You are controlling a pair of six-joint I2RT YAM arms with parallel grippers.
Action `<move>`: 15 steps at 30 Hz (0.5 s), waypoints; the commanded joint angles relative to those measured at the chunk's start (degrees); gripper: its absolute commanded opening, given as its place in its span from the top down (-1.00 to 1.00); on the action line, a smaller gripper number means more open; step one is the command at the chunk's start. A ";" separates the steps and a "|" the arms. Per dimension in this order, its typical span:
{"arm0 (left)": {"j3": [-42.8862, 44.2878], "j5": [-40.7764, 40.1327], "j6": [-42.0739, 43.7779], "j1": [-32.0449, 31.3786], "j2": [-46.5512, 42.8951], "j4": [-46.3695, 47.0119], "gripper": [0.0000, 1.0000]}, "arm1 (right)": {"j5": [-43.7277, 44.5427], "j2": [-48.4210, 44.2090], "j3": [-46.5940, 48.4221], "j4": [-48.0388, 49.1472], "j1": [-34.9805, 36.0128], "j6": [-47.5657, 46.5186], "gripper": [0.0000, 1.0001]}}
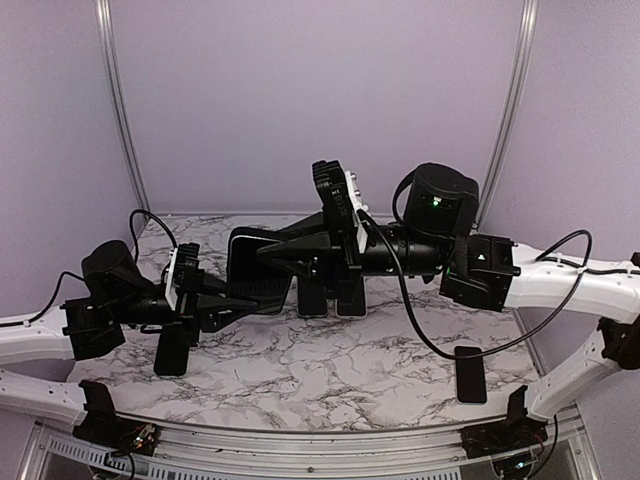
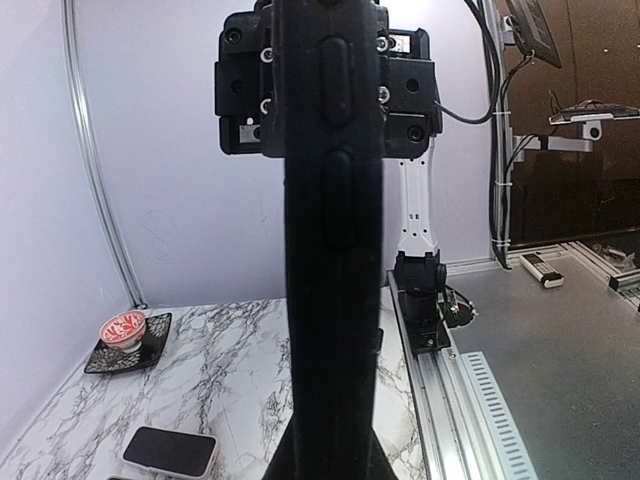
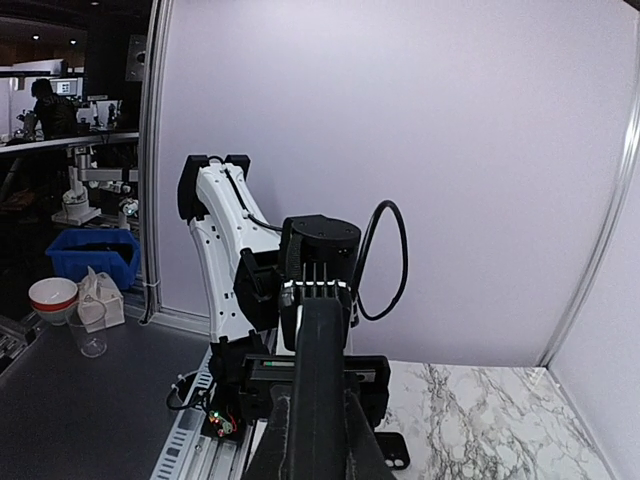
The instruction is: Put the phone into the phone case
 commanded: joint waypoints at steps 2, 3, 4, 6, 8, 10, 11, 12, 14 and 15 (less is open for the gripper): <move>0.52 0.68 -1.11 -0.52 -1.37 2.41 1.00 | 2.29 0.14 3.18 -4.80 -0.34 -1.05 1.00; 0.46 0.59 -1.12 -0.52 -1.39 2.35 1.00 | 2.37 0.01 3.10 -4.80 -0.34 -1.37 1.00; 0.45 0.51 -1.12 -0.52 -1.53 2.37 1.00 | 2.19 -0.08 2.92 -4.88 -0.38 -1.77 1.00; 0.45 0.39 -1.16 -0.52 -1.84 2.44 1.00 | 1.64 -0.45 2.51 -5.50 -0.34 -2.41 0.07; 0.52 0.20 -1.20 -0.52 -2.43 2.47 1.00 | 2.14 -1.37 1.57 -6.65 -0.42 -2.86 -0.12; 0.60 -0.10 -1.36 -0.52 -2.79 2.48 1.00 | 2.80 -3.07 -1.48 -5.20 -0.42 -2.70 -0.14; 0.62 -0.27 -1.50 -0.52 -2.79 2.45 1.00 | 2.83 -3.98 -3.26 -3.06 -0.42 -2.01 -0.12; 0.70 -0.36 -1.55 -0.52 -2.81 2.43 1.00 | 2.46 -4.61 -5.07 -1.01 -0.50 -1.27 -0.03; 0.71 -0.23 -1.69 -0.52 -2.59 2.43 1.00 | 2.00 -5.16 -7.30 2.37 -0.49 0.60 0.54; 0.71 -0.16 -1.70 -0.52 -2.54 2.44 1.00 | 2.41 -5.07 -7.68 3.27 -0.46 1.71 0.97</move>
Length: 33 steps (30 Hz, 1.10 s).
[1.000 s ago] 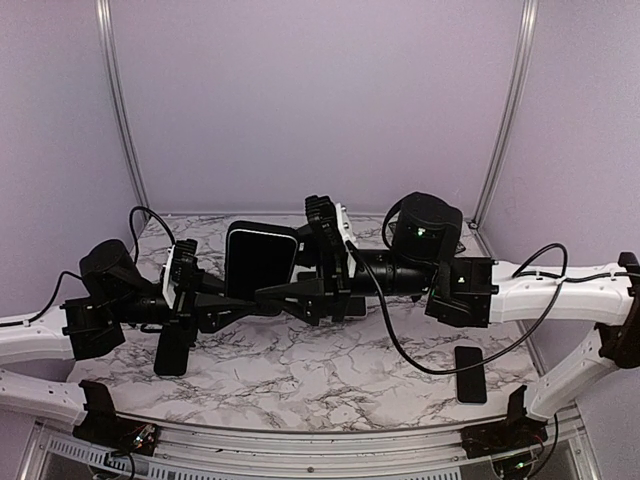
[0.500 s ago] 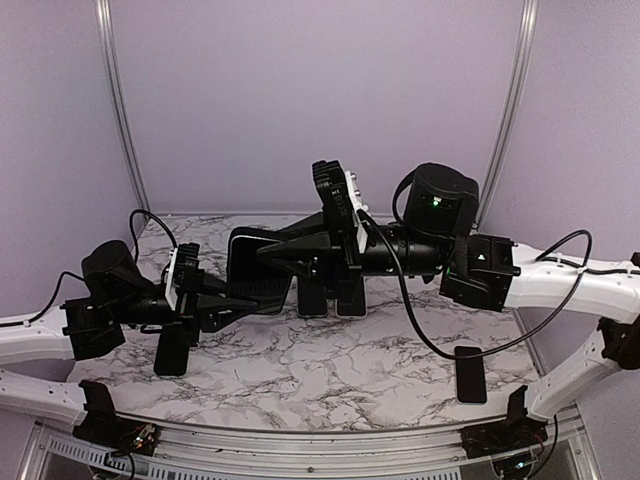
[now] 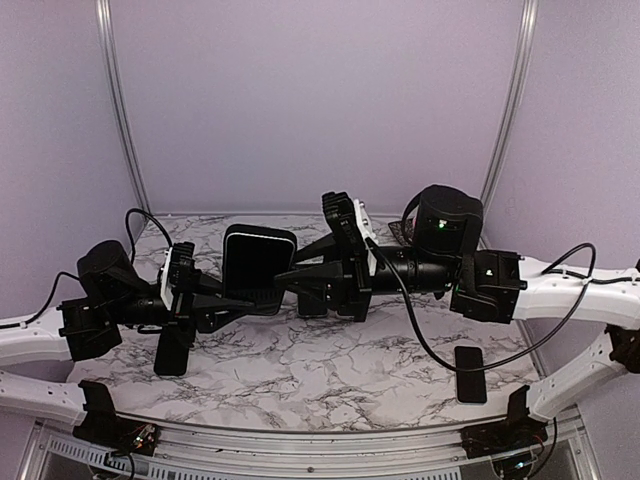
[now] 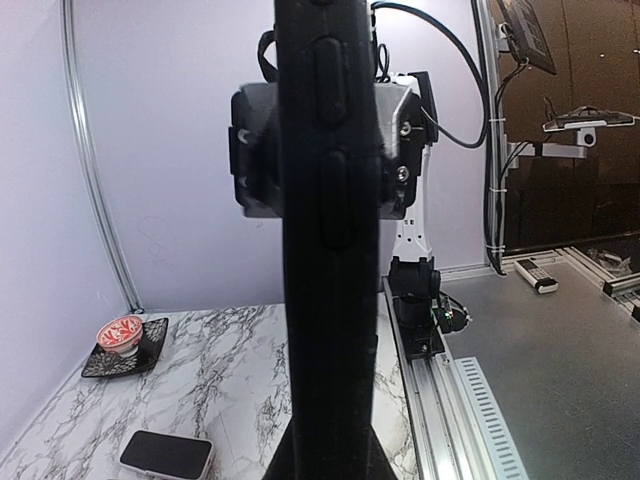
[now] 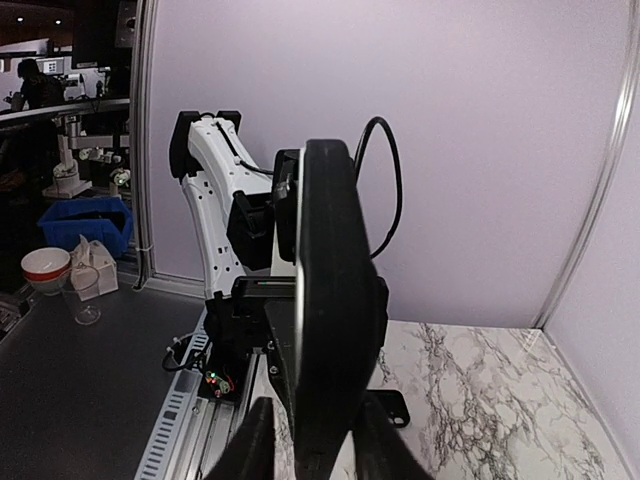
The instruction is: Put the phone into the phone case
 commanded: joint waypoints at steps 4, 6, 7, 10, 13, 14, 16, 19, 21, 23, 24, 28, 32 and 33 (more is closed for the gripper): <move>0.88 -0.20 -1.46 -0.25 -1.09 2.87 1.00 | 1.90 -0.22 -2.65 8.40 -0.23 6.87 1.00; 1.14 -0.69 -2.05 -0.25 -1.20 2.87 1.00 | 3.04 1.02 -2.96 9.64 -0.25 7.81 0.72; 1.27 -0.86 -2.33 -0.25 -1.28 2.97 1.00 | 3.59 1.89 -3.22 10.49 -0.29 8.70 0.26; 1.28 -1.16 -2.78 -0.25 -1.18 2.99 1.00 | 3.48 5.36 -2.17 11.89 -0.18 12.31 0.17; 1.41 -1.97 -3.74 -0.25 -0.21 3.09 1.00 | 1.94 8.19 0.04 12.61 -0.16 14.72 0.88; 1.73 -2.16 -4.19 -0.25 0.10 3.05 1.00 | 2.41 8.18 0.22 13.19 -0.16 15.45 1.00; 2.01 -2.31 -5.13 -0.25 0.40 3.04 1.00 | 3.46 7.22 -0.06 13.32 -0.52 16.77 1.00; 1.65 -4.68 -5.42 -0.25 -0.07 3.04 -0.45 | 5.83 4.43 -0.95 10.68 -3.36 21.28 1.00; 1.30 -8.93 -5.36 -0.25 -0.37 3.07 -0.97 | 9.91 2.00 -1.46 3.98 -7.89 26.12 1.00; 1.15 -15.55 -5.29 -0.21 -0.53 3.04 -0.98 | 15.92 0.14 -1.30 -8.63 -14.91 32.42 1.00; 1.04 -19.63 -5.25 -0.17 -0.48 2.97 -0.98 | 17.46 -0.32 -1.25 -16.85 -18.91 35.46 1.00; 1.57 -35.38 -3.88 -0.17 0.08 -0.16 -0.98 | 8.31 -0.90 -6.67 -29.86 -36.27 35.55 1.00; 3.89 -48.33 -3.16 -0.03 2.10 -5.20 -0.98 | -1.60 3.65 -8.42 -30.73 -47.68 31.06 1.00; 4.15 -49.98 -2.89 0.00 2.40 -6.08 -0.98 | -1.96 6.60 -7.38 -31.38 -48.91 29.67 1.00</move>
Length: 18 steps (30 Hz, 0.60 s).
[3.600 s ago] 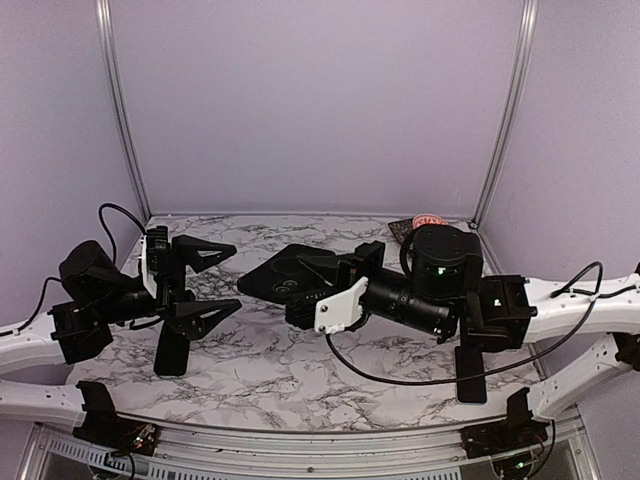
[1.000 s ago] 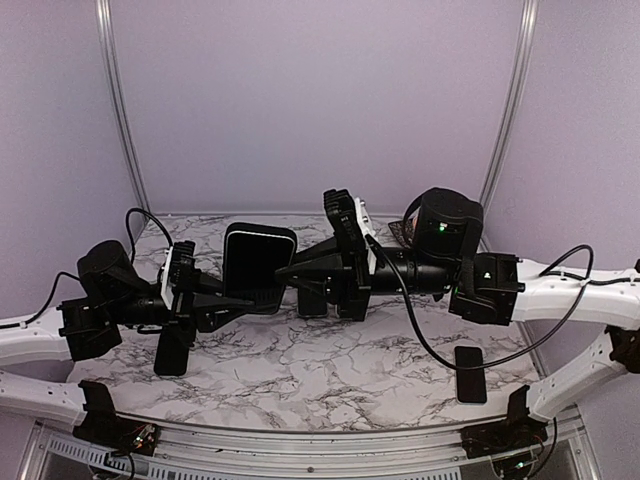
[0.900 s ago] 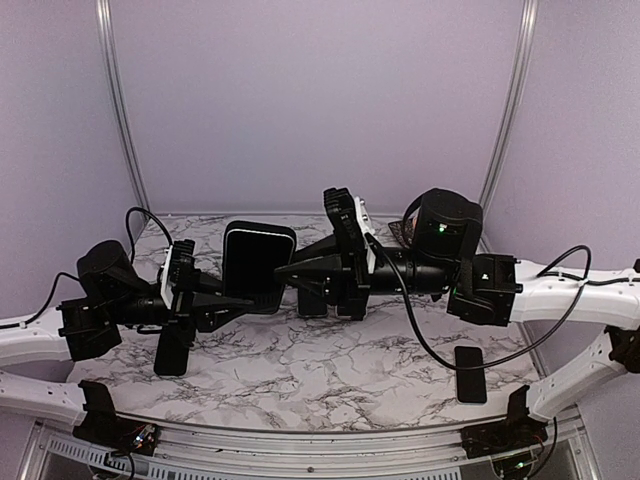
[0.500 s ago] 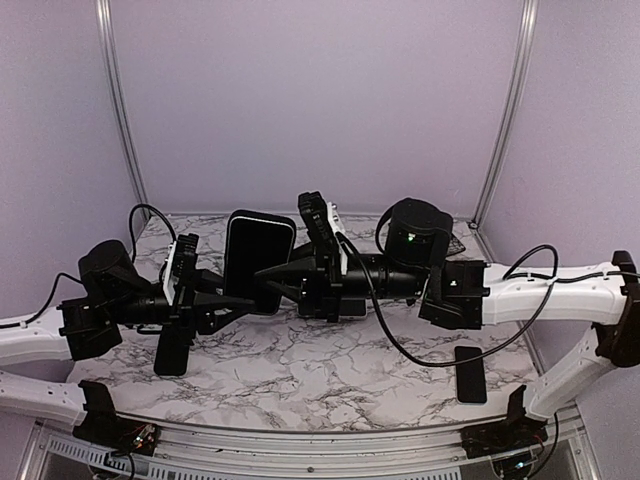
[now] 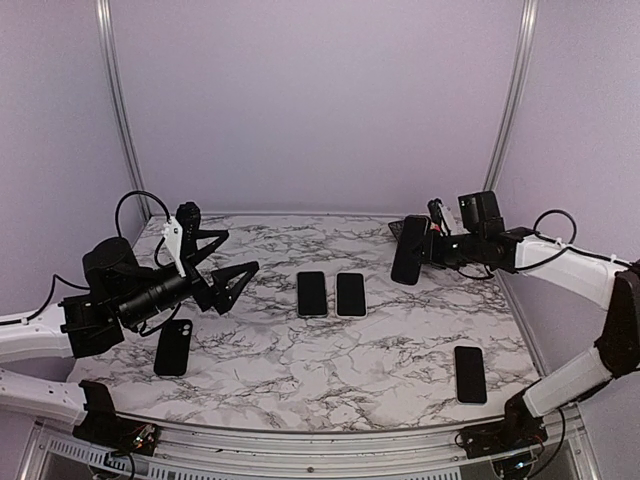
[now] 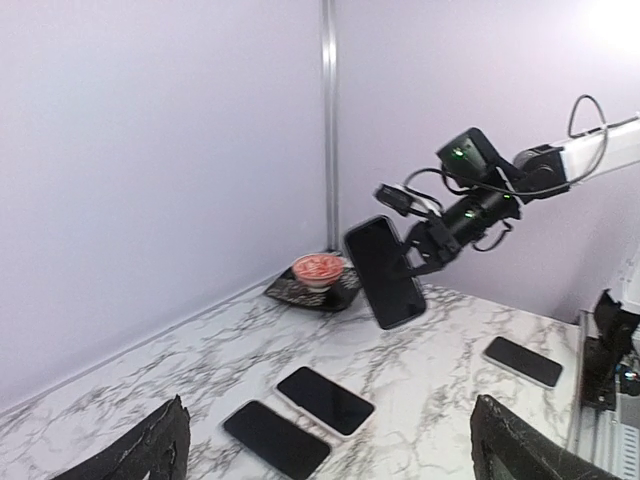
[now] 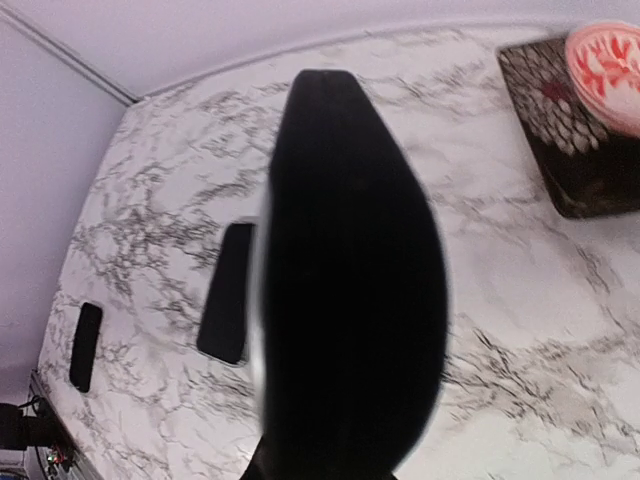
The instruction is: Put the phone into the phone case
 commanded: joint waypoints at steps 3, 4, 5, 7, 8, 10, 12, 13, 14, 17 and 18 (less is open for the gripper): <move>3.03 -16.98 2.07 0.12 1.09 -5.03 -0.98 | -9.99 14.20 9.15 -12.46 -5.69 -7.17 1.00; 2.90 -16.72 2.13 0.12 0.92 -4.95 -0.98 | -10.91 18.08 12.82 -15.08 -5.77 -8.81 1.00; 2.82 -16.56 2.17 0.12 0.82 -4.94 -0.98 | -12.08 21.48 16.15 -17.21 -5.82 -10.06 1.00; 2.80 -16.49 2.47 0.12 0.81 -4.99 -0.98 | -15.46 26.98 20.99 -19.02 -5.91 -11.37 1.00; 2.81 -16.60 2.64 0.12 0.88 -4.99 -0.98 | -17.50 29.15 23.02 -19.49 -5.91 -11.81 1.00; 2.75 -16.79 2.90 0.12 0.78 -4.99 -0.98 | -19.96 32.95 26.59 -20.91 -6.06 -12.65 1.00; 2.72 -16.95 3.09 0.12 0.71 -4.99 -0.98 | -20.34 35.36 27.98 -22.19 -6.58 -13.06 1.00; 2.72 -16.96 3.12 0.12 0.71 -4.99 -0.98 | -20.50 36.04 27.93 -22.50 -7.12 -12.91 0.99; 2.72 -16.93 3.14 0.12 0.69 -4.99 -0.98 | -21.56 36.55 27.58 -22.60 -7.61 -12.91 0.94; 2.63 -16.68 3.12 0.12 0.64 -4.99 -0.98 | -26.34 38.03 26.46 -23.64 -8.28 -14.39 0.84; 2.63 -16.56 3.13 0.12 0.66 -4.99 -0.98 | -27.90 38.44 26.08 -24.27 -8.28 -15.10 0.84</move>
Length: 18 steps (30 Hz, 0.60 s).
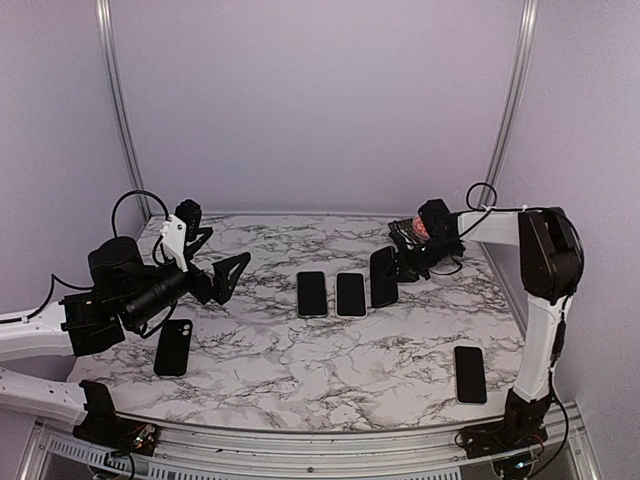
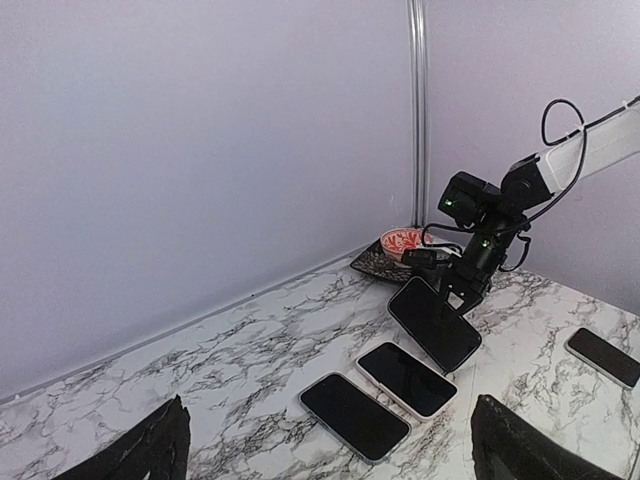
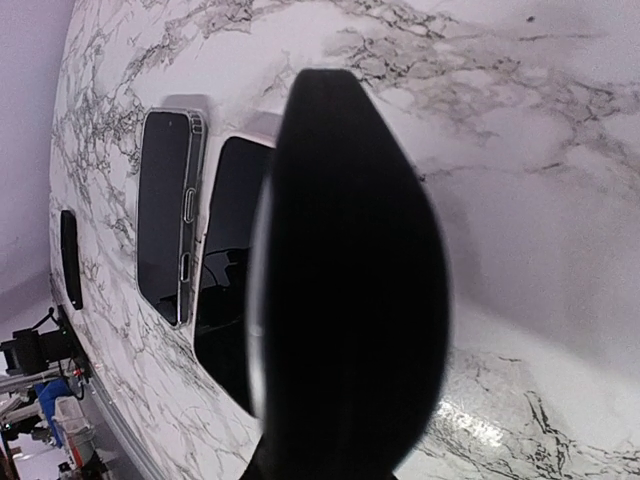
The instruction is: Put the phone into the phone case
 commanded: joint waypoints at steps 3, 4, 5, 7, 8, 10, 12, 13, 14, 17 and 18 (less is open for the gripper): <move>1.25 -0.41 0.69 0.10 -0.31 -0.38 -0.98 | -8.54 0.64 -1.61 -4.34 -1.15 -5.02 0.74; 1.27 -0.26 0.65 0.10 -0.30 -0.32 -0.98 | -7.78 0.33 -2.08 -4.45 -1.16 -5.52 0.70; 1.25 -0.08 0.65 0.10 -0.23 -0.35 -0.98 | -6.57 0.07 -2.58 -3.86 -1.16 -5.27 0.67; 1.32 0.06 0.56 0.10 -0.10 -0.33 -0.98 | -3.27 0.19 -2.52 -2.87 -1.16 -3.61 0.62; 1.34 0.08 0.56 0.10 -0.09 -0.36 -0.98 | -1.08 0.35 -2.07 -2.75 -1.16 -2.80 0.58; 1.38 0.04 0.51 0.10 -0.07 -0.31 -0.98 | 4.09 0.61 -0.94 -3.33 -1.16 -1.38 0.54; 1.34 -0.17 0.64 0.10 -0.20 -0.31 -0.98 | 8.31 0.35 -0.08 -4.16 -1.20 -0.84 0.49; 1.34 -0.25 0.65 0.10 -0.27 -0.31 -0.98 | 10.33 0.10 0.33 -4.69 -1.17 -0.79 0.43; 1.27 -0.27 0.63 0.10 -0.27 -0.31 -0.98 | 12.35 -0.21 0.73 -5.48 -1.16 -0.66 0.38; 1.34 0.02 0.55 0.10 -0.21 -0.31 -0.98 | 20.76 -2.41 2.33 -8.41 -0.88 -0.45 0.19; 1.34 0.14 0.56 0.10 -0.21 -0.31 -0.98 | 23.65 -3.47 2.73 -9.42 -0.71 -0.37 0.08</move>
